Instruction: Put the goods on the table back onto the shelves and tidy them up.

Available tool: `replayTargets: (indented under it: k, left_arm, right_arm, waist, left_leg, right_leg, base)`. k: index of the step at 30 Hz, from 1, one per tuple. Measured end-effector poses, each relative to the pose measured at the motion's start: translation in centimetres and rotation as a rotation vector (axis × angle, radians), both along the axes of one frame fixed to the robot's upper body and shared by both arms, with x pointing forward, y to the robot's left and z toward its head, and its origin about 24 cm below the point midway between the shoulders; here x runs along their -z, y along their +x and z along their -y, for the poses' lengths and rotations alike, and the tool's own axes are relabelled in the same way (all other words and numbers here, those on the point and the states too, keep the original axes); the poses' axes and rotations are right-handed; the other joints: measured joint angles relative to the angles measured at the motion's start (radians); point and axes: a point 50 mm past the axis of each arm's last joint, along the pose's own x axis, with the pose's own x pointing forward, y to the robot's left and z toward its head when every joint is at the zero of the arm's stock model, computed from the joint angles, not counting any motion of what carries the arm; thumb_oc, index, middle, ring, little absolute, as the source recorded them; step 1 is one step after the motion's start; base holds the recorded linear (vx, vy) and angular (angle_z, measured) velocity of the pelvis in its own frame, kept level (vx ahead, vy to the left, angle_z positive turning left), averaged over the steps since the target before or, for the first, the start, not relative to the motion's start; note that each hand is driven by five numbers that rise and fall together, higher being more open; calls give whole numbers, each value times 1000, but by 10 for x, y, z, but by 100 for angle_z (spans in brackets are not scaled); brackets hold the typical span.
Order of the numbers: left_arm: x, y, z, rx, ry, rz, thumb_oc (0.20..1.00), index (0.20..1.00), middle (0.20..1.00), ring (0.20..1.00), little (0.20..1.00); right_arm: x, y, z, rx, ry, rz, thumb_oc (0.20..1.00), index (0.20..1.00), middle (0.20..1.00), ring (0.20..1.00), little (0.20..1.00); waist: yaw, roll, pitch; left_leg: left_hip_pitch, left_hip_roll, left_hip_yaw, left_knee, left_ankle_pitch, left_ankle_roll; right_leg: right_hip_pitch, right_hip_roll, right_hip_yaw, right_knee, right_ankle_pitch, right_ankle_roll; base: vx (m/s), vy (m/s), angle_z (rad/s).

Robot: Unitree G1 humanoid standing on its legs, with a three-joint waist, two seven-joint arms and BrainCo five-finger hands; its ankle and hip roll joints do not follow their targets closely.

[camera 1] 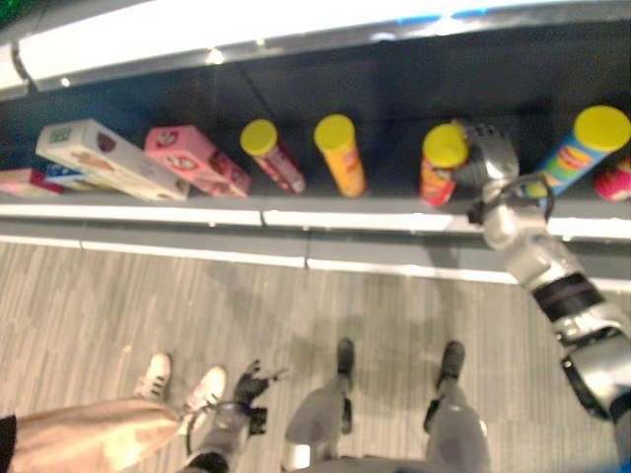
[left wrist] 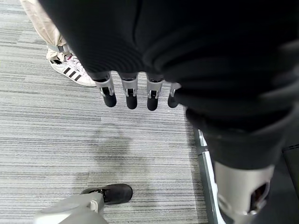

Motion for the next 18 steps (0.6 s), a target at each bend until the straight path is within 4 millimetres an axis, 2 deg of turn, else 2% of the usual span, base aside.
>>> replayTargets:
  k: [9,10,11,12,18]
  left_arm:
    - [0,0,0,-4,4,1,1000,1000,1000,1000,1000]
    - [0,0,0,-5,6,1,1000,1000,1000,1000,1000]
    - [0,0,0,-5,7,1,1000,1000,1000,1000,1000]
    - [0,0,0,-5,7,1,1000,1000,1000,1000,1000]
    - [0,0,0,-5,7,2,1000,1000,1000,1000,1000]
  right_arm:
    - [-2,3,-2,-3,-29,-7,200,200,200,200,200]
    - [-2,3,-2,-3,-30,-7,231,231,231,231,231]
    - [-2,3,-2,-3,-30,-8,674,674,674,674,674]
    - [-2,3,-2,-2,-30,-8,1000,1000,1000,1000,1000]
    - [-2,3,-2,-5,-27,-8,1000,1000,1000,1000,1000]
  waist:
    - [0,0,0]
    - [0,0,0]
    - [0,0,0]
    - [0,0,0]
    - [-1,-1,0]
  left_leg:
    - [2,1,0,0,1,-1]
    - [2,1,-1,0,1,-1]
    - [2,1,-1,0,1,-1]
    - [2,1,-1,0,1,-1]
    - [16,1,0,0,1,-1]
  right_leg:
    - [2,0,-1,0,0,0]
    - [2,0,-1,0,0,0]
    - [2,0,-1,0,0,0]
    - [2,0,-1,0,0,0]
    - [17,1,-1,0,0,0]
  base:
    - [0,0,0]
    - [0,0,0]
    - [0,0,0]
    - [0,0,0]
    - [0,0,0]
